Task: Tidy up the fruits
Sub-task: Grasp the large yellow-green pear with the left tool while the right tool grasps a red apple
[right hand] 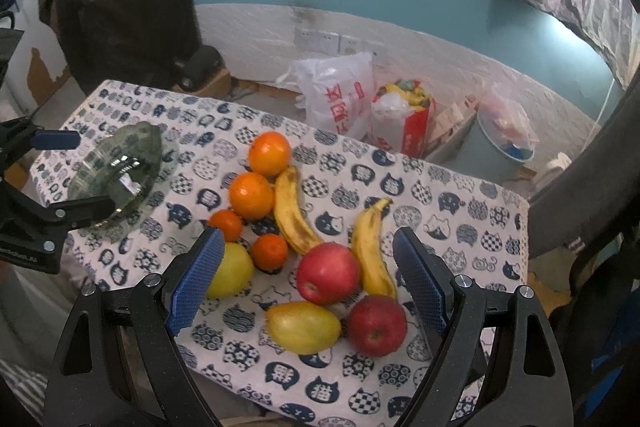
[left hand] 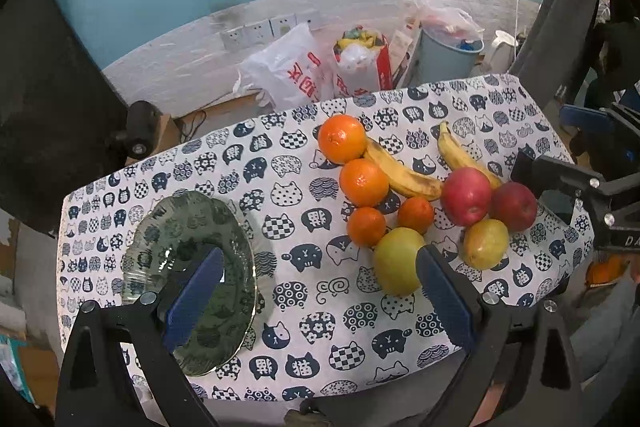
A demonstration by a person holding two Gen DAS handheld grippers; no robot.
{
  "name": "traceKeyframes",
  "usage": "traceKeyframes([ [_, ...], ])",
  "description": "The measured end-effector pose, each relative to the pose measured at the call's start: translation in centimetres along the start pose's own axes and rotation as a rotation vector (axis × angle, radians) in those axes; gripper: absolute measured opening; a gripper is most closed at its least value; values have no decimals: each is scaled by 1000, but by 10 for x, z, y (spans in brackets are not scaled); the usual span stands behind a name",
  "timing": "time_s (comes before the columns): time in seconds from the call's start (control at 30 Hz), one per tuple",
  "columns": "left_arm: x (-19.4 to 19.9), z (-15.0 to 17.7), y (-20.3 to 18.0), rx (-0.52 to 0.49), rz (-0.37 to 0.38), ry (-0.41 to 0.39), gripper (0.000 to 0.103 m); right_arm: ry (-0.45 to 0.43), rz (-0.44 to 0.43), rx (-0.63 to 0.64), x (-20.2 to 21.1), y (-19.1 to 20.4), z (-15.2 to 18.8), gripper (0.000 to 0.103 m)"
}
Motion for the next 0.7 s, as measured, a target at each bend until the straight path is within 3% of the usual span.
traceKeyframes([
  [0.3,-43,1,-21,-12,36,105,98,113,52,-80,-30,-46,27,85],
  [0.47,-68,7,-34,6,81,191,98,208,46,-153,-52,-67,50,85],
  [0.7,-101,14,-50,5,74,257,98,319,25,-216,-82,-83,84,84],
])
Point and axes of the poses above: each gripper's, at about its wrist camera, not at the fingertips, and x roughly against the way its jaws point, y to its left, z to its underside, the point moved 7 cm from there along -x, roughly the way its jaws point, and after that the axes turned 6 degrees about x, right-handed, at the moved point
